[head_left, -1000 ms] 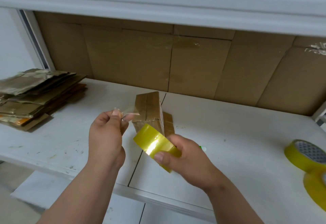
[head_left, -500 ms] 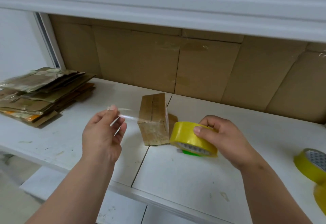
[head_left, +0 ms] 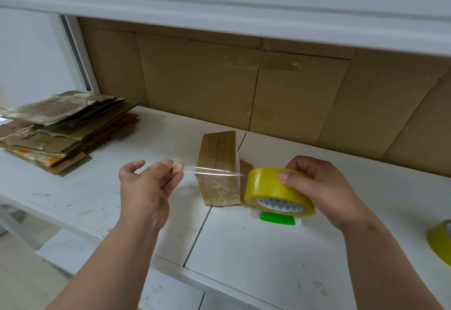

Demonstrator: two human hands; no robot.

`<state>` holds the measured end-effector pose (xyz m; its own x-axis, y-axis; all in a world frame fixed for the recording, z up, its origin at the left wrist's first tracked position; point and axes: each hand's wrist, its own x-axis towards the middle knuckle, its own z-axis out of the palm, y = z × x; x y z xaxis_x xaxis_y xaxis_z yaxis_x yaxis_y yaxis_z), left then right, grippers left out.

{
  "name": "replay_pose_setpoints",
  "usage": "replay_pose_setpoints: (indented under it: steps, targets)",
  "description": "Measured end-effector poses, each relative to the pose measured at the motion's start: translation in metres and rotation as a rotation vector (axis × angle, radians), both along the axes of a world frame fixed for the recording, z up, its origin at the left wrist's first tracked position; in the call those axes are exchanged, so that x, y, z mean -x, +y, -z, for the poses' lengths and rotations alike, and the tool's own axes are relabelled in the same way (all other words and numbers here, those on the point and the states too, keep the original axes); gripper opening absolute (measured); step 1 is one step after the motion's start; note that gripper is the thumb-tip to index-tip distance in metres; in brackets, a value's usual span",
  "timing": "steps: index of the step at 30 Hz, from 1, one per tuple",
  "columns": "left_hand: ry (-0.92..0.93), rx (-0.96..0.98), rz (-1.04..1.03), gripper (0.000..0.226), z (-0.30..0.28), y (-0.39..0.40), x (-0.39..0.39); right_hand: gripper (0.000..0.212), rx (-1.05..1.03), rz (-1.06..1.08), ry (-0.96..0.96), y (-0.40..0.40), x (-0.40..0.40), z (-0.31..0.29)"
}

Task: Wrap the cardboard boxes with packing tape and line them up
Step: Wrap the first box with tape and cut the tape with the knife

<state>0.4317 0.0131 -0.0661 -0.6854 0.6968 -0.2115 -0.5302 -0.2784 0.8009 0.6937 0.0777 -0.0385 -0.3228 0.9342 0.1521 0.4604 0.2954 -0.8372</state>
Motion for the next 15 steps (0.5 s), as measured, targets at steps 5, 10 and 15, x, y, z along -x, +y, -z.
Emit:
replay_pose_setpoints:
  steps: [5,10,15]
  targets:
    - [0.137,0.182,-0.042,0.068,0.002,0.005,-0.002,0.030,-0.002,0.026,-0.009,0.012,0.006,-0.002]
    - [0.078,0.195,-0.059,0.062,0.004,0.010,-0.002,0.029,-0.008,0.043,0.025,0.025,0.010,-0.012]
    - [0.040,0.191,-0.056,0.055,0.012,0.019,-0.001,0.029,-0.005,0.043,0.011,0.041,0.013,-0.015]
